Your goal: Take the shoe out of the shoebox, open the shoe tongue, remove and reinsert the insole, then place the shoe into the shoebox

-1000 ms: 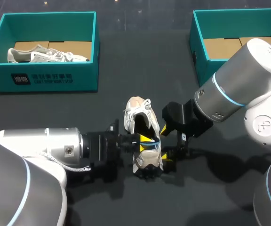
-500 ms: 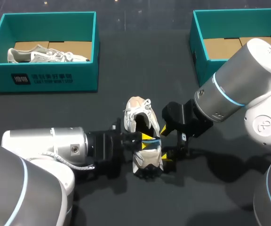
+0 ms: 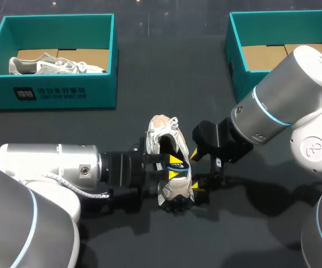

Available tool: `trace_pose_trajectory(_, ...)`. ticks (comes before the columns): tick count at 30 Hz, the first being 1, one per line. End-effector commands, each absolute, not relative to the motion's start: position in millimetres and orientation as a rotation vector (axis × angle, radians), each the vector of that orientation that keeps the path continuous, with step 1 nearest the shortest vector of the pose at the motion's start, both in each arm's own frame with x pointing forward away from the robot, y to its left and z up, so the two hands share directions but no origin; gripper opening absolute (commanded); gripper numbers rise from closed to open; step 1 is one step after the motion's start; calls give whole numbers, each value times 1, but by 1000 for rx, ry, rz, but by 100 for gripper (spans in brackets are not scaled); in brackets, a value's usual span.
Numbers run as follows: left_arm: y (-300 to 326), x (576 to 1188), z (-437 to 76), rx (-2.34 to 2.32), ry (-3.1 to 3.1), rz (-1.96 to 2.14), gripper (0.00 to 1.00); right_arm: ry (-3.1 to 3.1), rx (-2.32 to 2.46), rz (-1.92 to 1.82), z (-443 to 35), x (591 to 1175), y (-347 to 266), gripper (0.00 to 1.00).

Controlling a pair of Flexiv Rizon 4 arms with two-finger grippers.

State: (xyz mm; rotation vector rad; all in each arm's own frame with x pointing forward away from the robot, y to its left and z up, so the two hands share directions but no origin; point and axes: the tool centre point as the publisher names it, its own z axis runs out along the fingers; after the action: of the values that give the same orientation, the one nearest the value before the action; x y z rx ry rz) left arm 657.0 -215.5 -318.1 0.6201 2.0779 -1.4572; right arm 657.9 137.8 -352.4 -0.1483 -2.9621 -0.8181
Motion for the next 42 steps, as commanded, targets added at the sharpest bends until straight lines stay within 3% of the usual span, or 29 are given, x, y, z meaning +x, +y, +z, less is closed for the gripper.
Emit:
trace_pose_trajectory(1, -217, 657, -324, 633, 2091, -1436, 0, -2964, -149, -819, -353, 657, 138, 100)
trace_pose_trajectory(18, -215, 676, -345, 633, 2134, -1328, 0, -2964, -149, -819, -353, 657, 138, 100)
trace_pose_trajectory(20, -213, 671, -340, 639, 2135, -1362, 27, -2964, -149, -819, -353, 657, 138, 100)
trace_pose_trajectory(22, -211, 669, -336, 638, 2136, -1361, 37, -2964, -149, -819, -353, 657, 138, 100)
trace_pose_trajectory(32, -206, 655, -320, 659, 2154, -1382, 44, -2964, -149, -819, -353, 657, 138, 100)
trace_pose_trajectory(35, -209, 654, -319, 668, 2153, -1385, 40, -2964, -149, -819, -353, 657, 138, 100)
trace_pose_trajectory(36, -210, 654, -319, 671, 2153, -1384, 30, -2964, -149, -819, -353, 657, 138, 100)
trace_pose_trajectory(37, -211, 654, -319, 678, 2153, -1386, 5, -2964, -149, -819, -353, 657, 138, 100)
trace_pose_trajectory(38, -213, 654, -320, 683, 2155, -1387, 0, -2964, -149, -819, -353, 657, 138, 100)
trace_pose_trajectory(42, -218, 657, -328, 698, 2186, -1362, 0, -2964, -149, -819, -353, 657, 138, 100)
